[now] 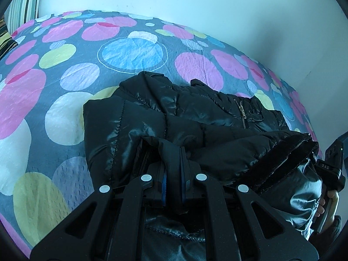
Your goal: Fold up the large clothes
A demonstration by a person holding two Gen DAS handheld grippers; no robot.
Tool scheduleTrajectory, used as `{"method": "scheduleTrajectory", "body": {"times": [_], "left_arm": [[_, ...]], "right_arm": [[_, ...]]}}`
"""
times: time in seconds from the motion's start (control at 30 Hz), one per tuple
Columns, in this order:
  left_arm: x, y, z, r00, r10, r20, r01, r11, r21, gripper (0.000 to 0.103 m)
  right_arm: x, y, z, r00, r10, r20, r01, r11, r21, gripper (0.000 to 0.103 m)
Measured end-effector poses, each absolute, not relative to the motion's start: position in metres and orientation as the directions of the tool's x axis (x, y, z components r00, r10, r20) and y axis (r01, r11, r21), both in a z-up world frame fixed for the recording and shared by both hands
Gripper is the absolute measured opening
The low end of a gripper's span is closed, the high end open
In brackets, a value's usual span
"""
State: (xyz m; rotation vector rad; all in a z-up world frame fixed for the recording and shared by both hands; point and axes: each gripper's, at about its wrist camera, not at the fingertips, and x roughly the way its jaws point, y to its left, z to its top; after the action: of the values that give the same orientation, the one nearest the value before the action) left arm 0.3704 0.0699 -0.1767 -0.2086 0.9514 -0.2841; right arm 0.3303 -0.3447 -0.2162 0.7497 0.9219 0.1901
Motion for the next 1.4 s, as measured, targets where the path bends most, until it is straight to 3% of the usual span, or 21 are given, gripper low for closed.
{"method": "scheduleTrajectory", "body": {"times": [0.23,0.6,0.83,1.0,1.1,1.13,1.17,1.27,1.4], "left_arm": [[0.370,0.066,-0.175,0.553,-0.308,-0.774,0.151,0.951,-0.271,0.009],[0.355,0.080,-0.150,0.587,-0.335,-0.737,0.176,0.941,-0.288,0.021],[0.346,0.101,-0.138,0.573,-0.431,-0.697,0.207,0.899,-0.386,0.027],[0.339,0.104,-0.130,0.566,-0.445,-0.694,0.262,0.895,-0.360,0.032],[0.335,0.107,-0.132,0.571,-0.421,-0.705,0.262,0.907,-0.329,0.041],[0.334,0.109,-0.132,0.596,-0.371,-0.712,0.235,0.929,-0.287,0.055],[0.333,0.112,-0.132,0.611,-0.349,-0.710,0.222,0.937,-0.269,0.061],[0.333,0.120,-0.132,0.609,-0.362,-0.706,0.213,0.932,-0.294,0.061],[0.333,0.116,-0.132,0.615,-0.334,-0.714,0.222,0.942,-0.250,0.061]], "right_arm": [[0.331,-0.345,-0.216,0.611,0.458,-0.646,0.163,0.726,0.668,0.006],[0.330,-0.346,-0.216,0.611,0.458,-0.646,0.173,0.719,0.673,0.006],[0.331,-0.346,-0.214,0.606,0.454,-0.653,0.178,0.723,0.668,0.006],[0.334,-0.347,-0.215,0.604,0.454,-0.655,0.184,0.720,0.669,0.006],[0.337,-0.348,-0.214,0.602,0.457,-0.655,0.185,0.718,0.671,0.006],[0.338,-0.348,-0.213,0.600,0.457,-0.657,0.185,0.719,0.670,0.007],[0.338,-0.348,-0.212,0.599,0.457,-0.658,0.185,0.720,0.668,0.007],[0.338,-0.350,-0.209,0.598,0.464,-0.653,0.178,0.718,0.673,0.008],[0.335,-0.354,-0.198,0.606,0.480,-0.635,0.154,0.712,0.686,0.018]]}}
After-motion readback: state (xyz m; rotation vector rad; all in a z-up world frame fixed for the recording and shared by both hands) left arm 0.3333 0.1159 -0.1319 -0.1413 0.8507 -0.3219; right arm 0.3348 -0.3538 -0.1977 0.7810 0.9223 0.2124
